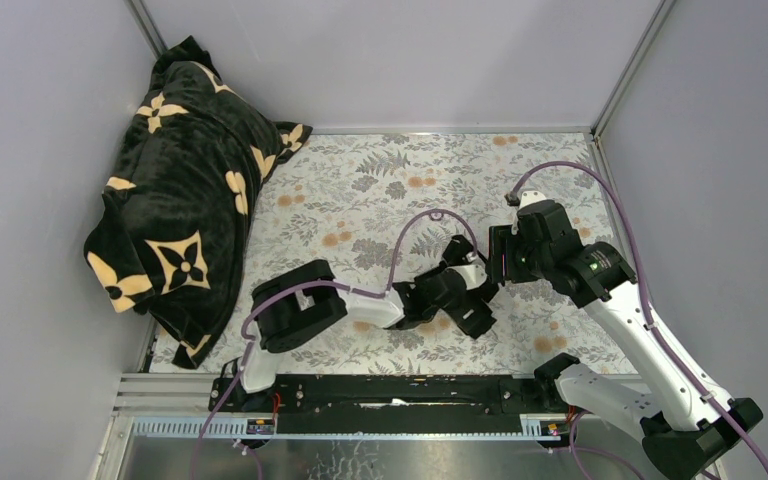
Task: Fold the paper box
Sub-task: Fold the paper box at the center of the board.
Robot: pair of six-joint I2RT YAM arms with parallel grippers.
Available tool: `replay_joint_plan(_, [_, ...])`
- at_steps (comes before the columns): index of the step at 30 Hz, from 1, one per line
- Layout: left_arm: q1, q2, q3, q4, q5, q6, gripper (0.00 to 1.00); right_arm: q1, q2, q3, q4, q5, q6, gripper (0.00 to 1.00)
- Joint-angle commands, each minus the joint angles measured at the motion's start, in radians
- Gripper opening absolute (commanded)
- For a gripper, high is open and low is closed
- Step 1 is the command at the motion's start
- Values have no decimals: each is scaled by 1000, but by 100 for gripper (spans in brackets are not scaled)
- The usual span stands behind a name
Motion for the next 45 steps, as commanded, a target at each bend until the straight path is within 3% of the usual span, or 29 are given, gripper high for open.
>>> replay_joint_plan(1, [64, -48, -43, -38, 136, -81, 8, -3, 1, 45, -7, 14, -16, 64])
replay_joint_plan(10, [103, -61, -68, -44, 214, -128, 23, -3, 2, 35, -3, 4, -11, 65])
replay_joint_plan(14, [103, -94, -90, -21, 210, -144, 25, -3, 2, 29, 0, 1, -11, 65])
replay_joint_plan(29, [65, -134, -195, 181, -3, -99, 35, -3, -1, 14, 9, -12, -11, 64])
replay_joint_plan(38, [112, -202, -248, 238, 170, -198, 61, -4, -12, 11, -3, -2, -17, 66])
replay_joint_plan(45, [139, -286, -226, 122, 224, -208, 64, -3, -15, 12, -3, -3, -18, 67])
